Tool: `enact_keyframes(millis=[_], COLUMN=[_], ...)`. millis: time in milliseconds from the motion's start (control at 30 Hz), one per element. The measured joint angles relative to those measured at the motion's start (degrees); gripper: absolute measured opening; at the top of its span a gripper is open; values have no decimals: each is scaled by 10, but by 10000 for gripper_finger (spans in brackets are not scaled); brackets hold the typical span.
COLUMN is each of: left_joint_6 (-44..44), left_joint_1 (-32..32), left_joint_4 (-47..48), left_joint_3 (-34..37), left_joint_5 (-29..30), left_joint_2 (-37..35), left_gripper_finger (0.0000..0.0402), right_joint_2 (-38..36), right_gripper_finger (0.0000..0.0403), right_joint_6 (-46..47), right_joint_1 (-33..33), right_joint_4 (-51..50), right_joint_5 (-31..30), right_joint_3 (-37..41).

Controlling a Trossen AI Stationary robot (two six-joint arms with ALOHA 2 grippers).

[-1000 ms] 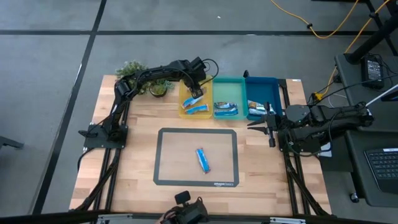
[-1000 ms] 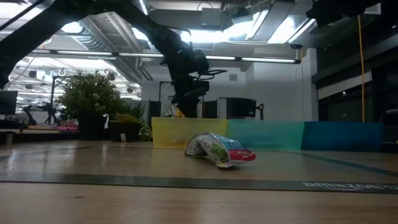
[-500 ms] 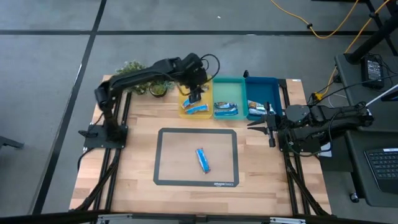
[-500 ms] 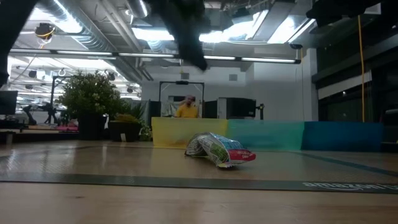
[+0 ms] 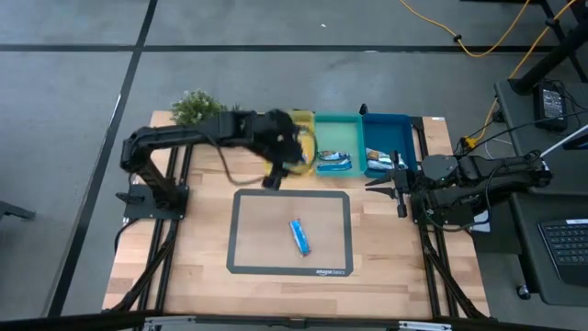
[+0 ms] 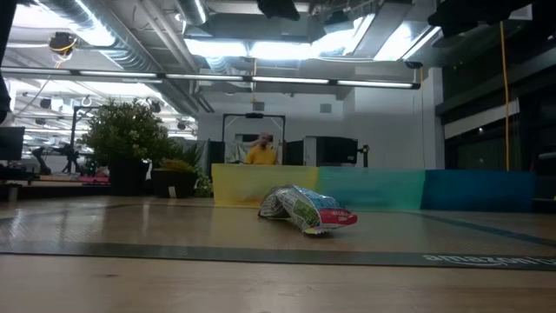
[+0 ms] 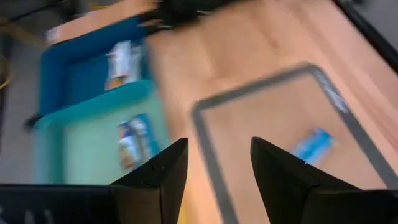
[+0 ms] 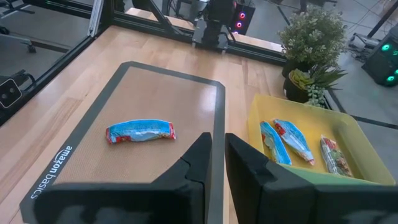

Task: Pick and place Granola Bars by type
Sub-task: Put the red granola bar into the yellow bin

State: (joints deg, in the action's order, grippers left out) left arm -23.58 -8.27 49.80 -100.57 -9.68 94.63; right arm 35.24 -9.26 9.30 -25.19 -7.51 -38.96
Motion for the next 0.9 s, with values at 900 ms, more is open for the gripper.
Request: enact_keyframes(millis=[900], left_joint_6=[-54], left_joint_1=[195], left_joint_4=[18], left_joint_3=[0], left_joint_5=[102], left_joint_2=[222], left_gripper_finger=[239], right_joint_2=[0], right_gripper_finger=[49], right_joint_6=[23], right_joint_1=[0], right_joint_4=[-8], right_joint_5=[1], right_joint_3=[0])
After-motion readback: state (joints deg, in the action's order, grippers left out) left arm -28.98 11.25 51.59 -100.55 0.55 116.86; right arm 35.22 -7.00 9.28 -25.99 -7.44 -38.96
